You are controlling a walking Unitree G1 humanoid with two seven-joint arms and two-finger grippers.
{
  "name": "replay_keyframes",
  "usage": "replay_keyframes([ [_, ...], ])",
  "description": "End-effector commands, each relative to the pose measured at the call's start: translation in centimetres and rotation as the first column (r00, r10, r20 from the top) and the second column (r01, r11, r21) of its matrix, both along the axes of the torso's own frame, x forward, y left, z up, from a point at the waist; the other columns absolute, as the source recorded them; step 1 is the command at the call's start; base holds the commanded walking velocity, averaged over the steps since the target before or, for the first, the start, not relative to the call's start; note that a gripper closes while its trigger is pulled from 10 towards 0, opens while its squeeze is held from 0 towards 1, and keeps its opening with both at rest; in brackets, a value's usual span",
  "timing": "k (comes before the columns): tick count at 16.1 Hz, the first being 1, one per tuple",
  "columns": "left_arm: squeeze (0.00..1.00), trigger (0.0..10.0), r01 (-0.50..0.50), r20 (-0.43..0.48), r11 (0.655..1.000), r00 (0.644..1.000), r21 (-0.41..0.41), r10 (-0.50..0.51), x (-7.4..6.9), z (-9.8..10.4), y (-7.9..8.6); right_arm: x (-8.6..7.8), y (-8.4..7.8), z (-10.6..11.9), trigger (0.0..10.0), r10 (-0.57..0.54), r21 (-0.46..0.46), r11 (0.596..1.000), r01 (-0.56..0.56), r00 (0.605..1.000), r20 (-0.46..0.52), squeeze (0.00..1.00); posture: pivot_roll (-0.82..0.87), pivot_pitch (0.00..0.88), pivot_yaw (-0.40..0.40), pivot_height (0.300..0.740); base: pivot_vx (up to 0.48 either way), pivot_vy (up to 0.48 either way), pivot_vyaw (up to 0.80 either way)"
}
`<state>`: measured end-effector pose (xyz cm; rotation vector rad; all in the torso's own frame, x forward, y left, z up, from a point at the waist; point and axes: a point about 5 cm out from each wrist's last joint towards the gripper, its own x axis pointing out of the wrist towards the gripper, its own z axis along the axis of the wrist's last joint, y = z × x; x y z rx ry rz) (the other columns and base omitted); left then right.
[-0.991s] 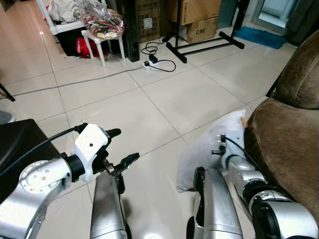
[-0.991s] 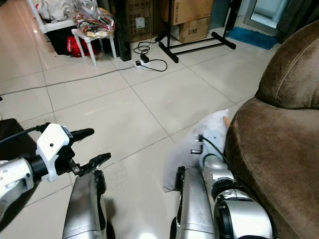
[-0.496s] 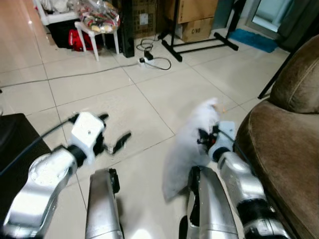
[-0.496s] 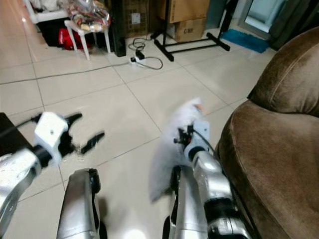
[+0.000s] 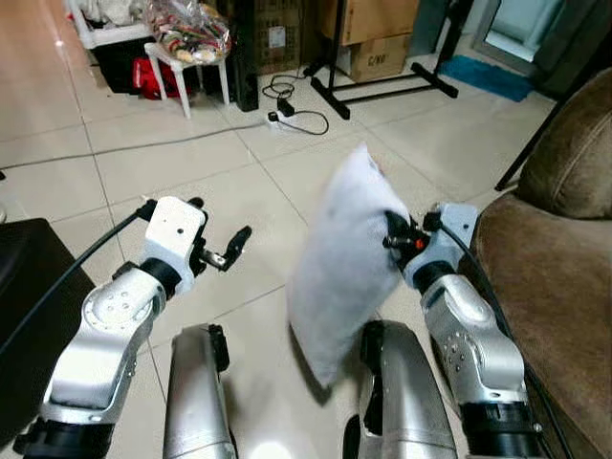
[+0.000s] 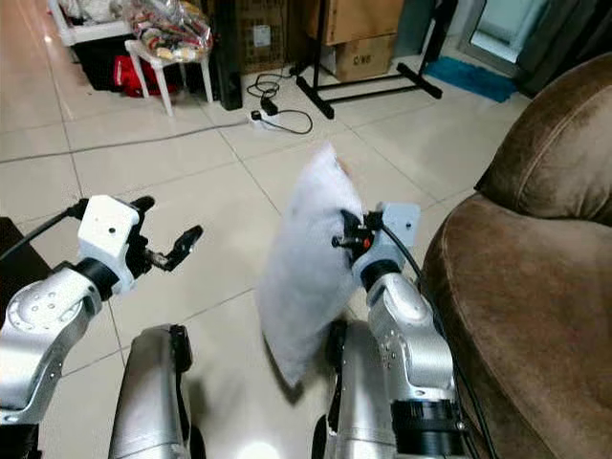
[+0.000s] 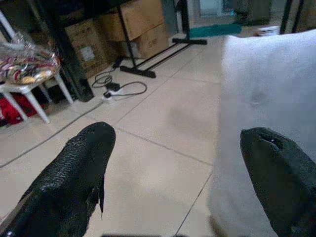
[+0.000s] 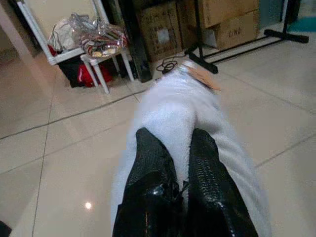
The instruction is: Move the pillow to the sofa from floor
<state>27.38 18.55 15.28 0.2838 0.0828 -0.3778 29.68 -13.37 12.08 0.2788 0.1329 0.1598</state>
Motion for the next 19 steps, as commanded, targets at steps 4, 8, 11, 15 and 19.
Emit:
replay_keyframes([
  [4,0.00,10.0,-0.007,0.036,1.000,0.999,0.006,0.007,0.8,0.5,-0.5,0.0,-0.7,2.3,10.0,-0.007,-0.046,0.999,0.010,0.998,0.064,0.00,-0.06,0.000,-0.017,0.512,0.000,0.000,0.00],
  [8,0.00,10.0,0.010,0.035,1.000,0.999,0.004,-0.010,1.1,0.4,-1.0,0.0,-1.3,2.9,10.0,-0.043,-0.034,0.998,0.045,0.996,0.074,0.00,-0.07,0.000,-0.003,0.547,0.000,0.000,0.00],
  [11,0.00,10.0,0.008,0.041,1.000,0.999,-0.001,-0.008,1.4,0.5,-1.0,-0.2,-1.1,3.1,10.0,-0.057,-0.015,0.998,0.058,0.995,0.081,0.00,-0.09,0.000,0.011,0.582,0.000,0.000,0.00],
  [15,0.00,10.0,-0.011,0.100,0.999,0.995,-0.030,0.014,2.4,1.3,-1.4,-1.0,-0.5,2.9,10.0,-0.037,0.013,0.999,0.037,0.998,0.051,0.00,-0.09,0.000,0.008,0.622,0.000,0.000,0.00],
  [19,0.00,10.0,-0.025,0.102,1.000,0.994,-0.001,0.025,1.7,1.1,-1.1,-0.7,-0.5,2.4,10.0,-0.066,0.051,0.997,0.065,0.997,0.027,0.00,-0.02,0.000,-0.030,0.652,0.000,0.000,0.00],
])
